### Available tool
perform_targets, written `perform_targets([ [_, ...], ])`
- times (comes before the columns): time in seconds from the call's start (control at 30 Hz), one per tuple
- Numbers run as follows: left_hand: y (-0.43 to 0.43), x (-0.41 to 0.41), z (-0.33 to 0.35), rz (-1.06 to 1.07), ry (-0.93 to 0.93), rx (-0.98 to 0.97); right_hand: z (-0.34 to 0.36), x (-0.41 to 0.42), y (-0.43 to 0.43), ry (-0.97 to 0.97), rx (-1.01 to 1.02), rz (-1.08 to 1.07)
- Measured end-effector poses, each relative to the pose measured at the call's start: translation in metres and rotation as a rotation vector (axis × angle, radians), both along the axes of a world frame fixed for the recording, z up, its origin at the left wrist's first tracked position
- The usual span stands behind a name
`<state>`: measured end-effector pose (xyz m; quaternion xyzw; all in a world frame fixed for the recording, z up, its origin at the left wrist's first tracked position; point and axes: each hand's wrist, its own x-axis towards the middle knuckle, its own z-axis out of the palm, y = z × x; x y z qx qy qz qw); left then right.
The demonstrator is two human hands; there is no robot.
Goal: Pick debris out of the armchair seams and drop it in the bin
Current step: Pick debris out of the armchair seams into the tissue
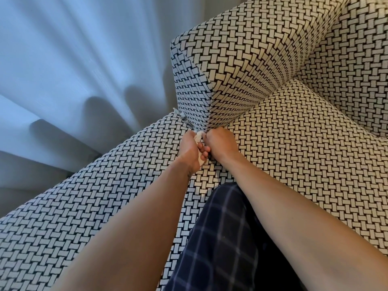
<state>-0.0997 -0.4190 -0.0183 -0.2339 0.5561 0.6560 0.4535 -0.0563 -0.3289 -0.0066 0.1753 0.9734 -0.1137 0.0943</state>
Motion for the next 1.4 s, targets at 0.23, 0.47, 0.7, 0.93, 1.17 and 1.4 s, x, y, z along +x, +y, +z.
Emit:
perform_targets([
  [0.23, 0.000, 0.000, 0.001, -0.006, -0.003, -0.005, 0.002, 0.001, -0.003, -0.015, 0.104, 0.087],
  [0.47, 0.000, 0.001, 0.001, -0.009, 0.007, -0.005, 0.007, 0.004, -0.006, 0.010, 0.143, 0.141],
  [0.7, 0.000, 0.000, 0.000, -0.016, 0.010, 0.000, 0.008, 0.007, -0.006, 0.056, 0.146, 0.154],
  [0.93, 0.000, 0.000, -0.001, -0.022, 0.008, 0.000, 0.008, 0.007, -0.005, 0.036, 0.170, 0.177],
  [1.17, 0.000, -0.001, -0.002, -0.035, 0.023, -0.003, 0.008, 0.014, -0.002, 0.109, 0.177, 0.209],
  [1.4, -0.001, -0.002, -0.003, -0.046, 0.042, 0.025, -0.007, 0.026, 0.006, 0.374, 0.132, 0.054],
])
